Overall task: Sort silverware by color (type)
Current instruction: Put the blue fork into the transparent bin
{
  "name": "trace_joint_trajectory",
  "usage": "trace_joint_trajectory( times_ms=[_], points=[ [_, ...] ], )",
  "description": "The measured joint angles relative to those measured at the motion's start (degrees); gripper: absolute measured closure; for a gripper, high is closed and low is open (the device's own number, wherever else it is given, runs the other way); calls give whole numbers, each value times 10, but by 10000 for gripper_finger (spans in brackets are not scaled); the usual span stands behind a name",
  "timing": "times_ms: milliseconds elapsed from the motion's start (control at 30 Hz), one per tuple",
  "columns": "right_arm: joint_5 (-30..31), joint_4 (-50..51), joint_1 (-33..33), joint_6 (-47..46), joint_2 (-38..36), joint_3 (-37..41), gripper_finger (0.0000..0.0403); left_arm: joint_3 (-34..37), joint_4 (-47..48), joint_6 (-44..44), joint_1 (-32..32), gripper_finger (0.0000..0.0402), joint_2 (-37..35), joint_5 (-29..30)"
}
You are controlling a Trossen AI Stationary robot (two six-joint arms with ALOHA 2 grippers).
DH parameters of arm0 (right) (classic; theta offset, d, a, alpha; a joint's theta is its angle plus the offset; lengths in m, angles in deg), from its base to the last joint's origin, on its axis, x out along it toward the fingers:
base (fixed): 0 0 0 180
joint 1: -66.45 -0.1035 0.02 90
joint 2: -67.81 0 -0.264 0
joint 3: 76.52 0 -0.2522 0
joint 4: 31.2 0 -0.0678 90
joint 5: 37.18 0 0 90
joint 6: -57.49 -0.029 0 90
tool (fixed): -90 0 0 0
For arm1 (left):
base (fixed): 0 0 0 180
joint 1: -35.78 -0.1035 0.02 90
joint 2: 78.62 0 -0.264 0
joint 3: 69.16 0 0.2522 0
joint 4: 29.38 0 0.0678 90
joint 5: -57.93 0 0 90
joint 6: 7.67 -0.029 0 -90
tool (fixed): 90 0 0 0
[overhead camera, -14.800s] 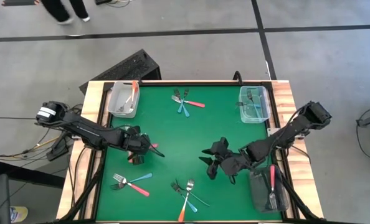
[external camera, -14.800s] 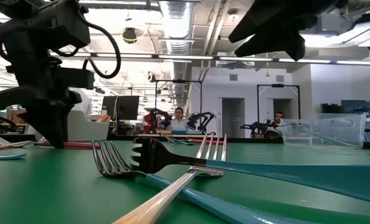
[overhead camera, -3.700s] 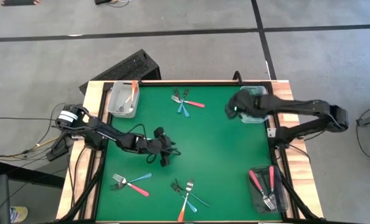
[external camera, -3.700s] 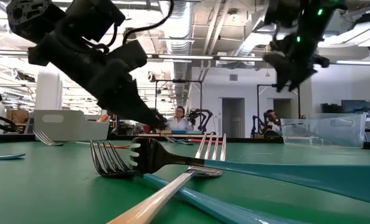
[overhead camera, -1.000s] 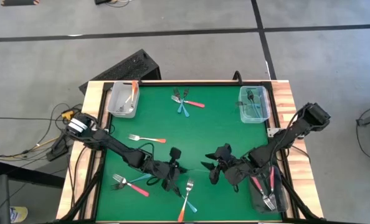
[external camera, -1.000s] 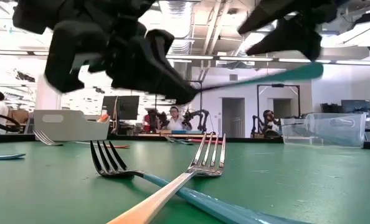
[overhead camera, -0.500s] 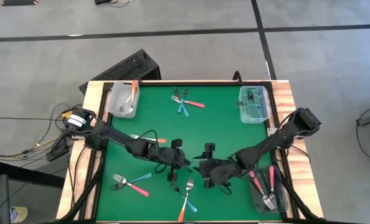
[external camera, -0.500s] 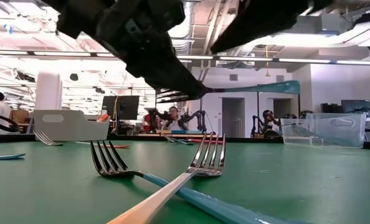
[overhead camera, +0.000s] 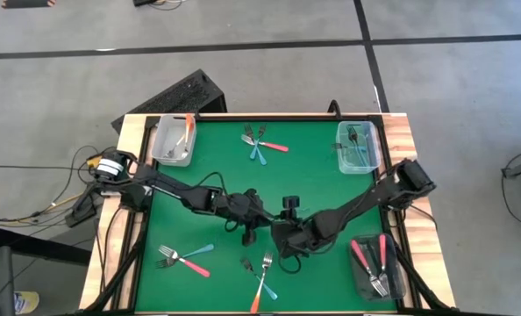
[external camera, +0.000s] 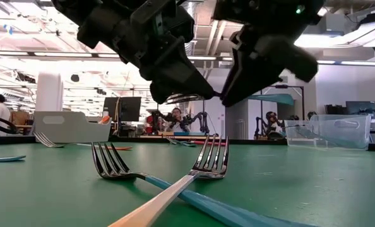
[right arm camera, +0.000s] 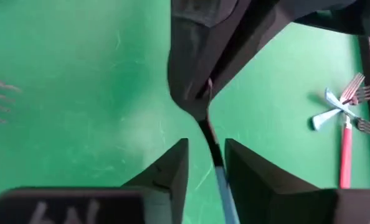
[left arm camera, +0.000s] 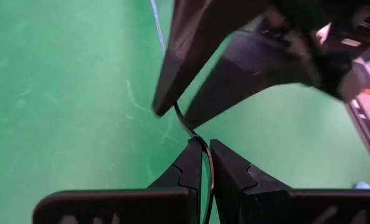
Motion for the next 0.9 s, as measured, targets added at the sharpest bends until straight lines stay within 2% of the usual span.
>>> trace_joint_trajectory(
  times_ms=[267,400,533,633,767,900],
  points=[
    [-15,11,18,16,-5,0,379,0,-10,-4,-11,388,0,-44],
    [-12,28,33,6,-5,0,382,-1,-24,-14,-13,366,0,-31],
    [70,127,62,-49,-11,-1,383,1,4,-36,-20,336,-3,-37],
    [113,267,91,-144,-31,0,383,1,25,-59,-24,313,-26,1],
    [168,397,150,-257,-89,23,383,17,32,-87,-24,288,-66,76],
    [182,396,238,-292,-177,76,383,51,8,-107,-24,276,-113,131]
  ],
)
